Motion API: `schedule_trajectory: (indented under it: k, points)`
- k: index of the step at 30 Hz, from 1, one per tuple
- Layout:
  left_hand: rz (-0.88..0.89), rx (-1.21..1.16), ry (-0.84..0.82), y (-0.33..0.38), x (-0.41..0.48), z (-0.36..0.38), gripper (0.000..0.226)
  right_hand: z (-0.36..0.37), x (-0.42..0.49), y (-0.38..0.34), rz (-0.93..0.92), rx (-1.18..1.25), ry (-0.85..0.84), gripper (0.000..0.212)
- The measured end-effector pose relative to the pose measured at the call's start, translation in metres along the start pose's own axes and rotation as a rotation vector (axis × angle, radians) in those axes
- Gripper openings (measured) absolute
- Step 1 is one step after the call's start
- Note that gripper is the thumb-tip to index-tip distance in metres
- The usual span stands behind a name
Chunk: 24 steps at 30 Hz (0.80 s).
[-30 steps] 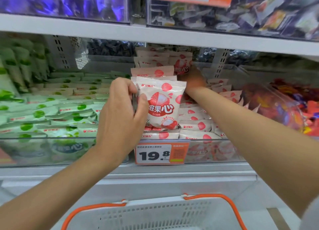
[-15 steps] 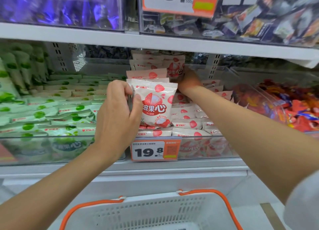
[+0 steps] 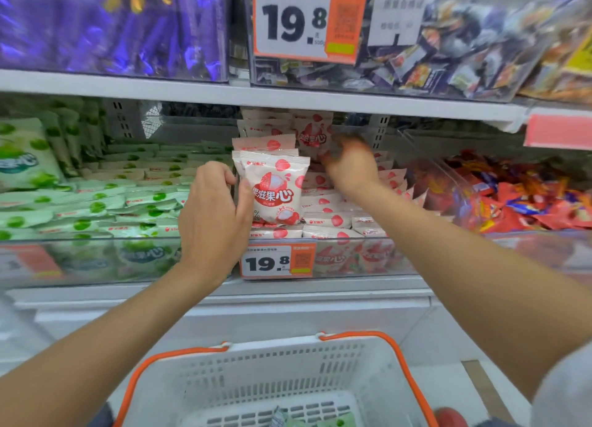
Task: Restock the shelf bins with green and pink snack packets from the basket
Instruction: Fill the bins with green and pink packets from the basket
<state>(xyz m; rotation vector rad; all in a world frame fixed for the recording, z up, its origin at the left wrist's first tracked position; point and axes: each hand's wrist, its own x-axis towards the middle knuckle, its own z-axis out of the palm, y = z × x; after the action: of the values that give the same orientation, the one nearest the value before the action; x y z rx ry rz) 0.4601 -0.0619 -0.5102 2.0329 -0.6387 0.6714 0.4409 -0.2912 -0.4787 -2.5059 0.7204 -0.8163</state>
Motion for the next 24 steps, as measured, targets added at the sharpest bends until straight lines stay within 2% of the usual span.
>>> schedule_trajectory:
  k: [4,6,9,11,14,16,18,22,24]
  points:
    - [-0.031,-0.041,-0.091,0.023,-0.031,-0.025,0.021,-0.031,-0.066,-0.011,-0.104,0.044,0.058,0.013]
    - [-0.102,-0.093,-0.257,0.03,-0.054,-0.033,0.026,-0.044,-0.1,-0.018,-0.129,0.098,0.057,0.01]
    - [-0.247,0.025,-0.607,0.023,-0.091,-0.032,0.031,-0.042,-0.158,-0.017,-0.13,0.169,0.022,0.012]
    - [-0.373,0.065,-0.871,0.011,-0.117,-0.027,0.034,-0.021,-0.198,-0.002,-0.068,0.2,-0.1,0.012]
    - [-0.517,0.144,-1.177,-0.019,-0.156,-0.021,0.031,0.023,-0.251,0.04,0.17,0.199,-0.562,0.01]
    - [-0.56,0.227,-1.254,-0.042,-0.176,-0.018,0.028,0.057,-0.284,0.078,0.262,0.043,-0.869,0.022]
    - [-0.62,0.253,-1.271,-0.059,-0.191,-0.014,0.03,0.09,-0.318,0.118,0.387,-0.063,-1.008,0.036]
    - [-0.624,0.258,-1.302,-0.062,-0.203,0.005,0.032,0.146,-0.372,0.186,0.738,-0.11,-0.877,0.037]
    - [-0.644,0.236,-1.316,-0.059,-0.208,0.013,0.034,0.164,-0.389,0.201,0.809,-0.133,-0.923,0.021]
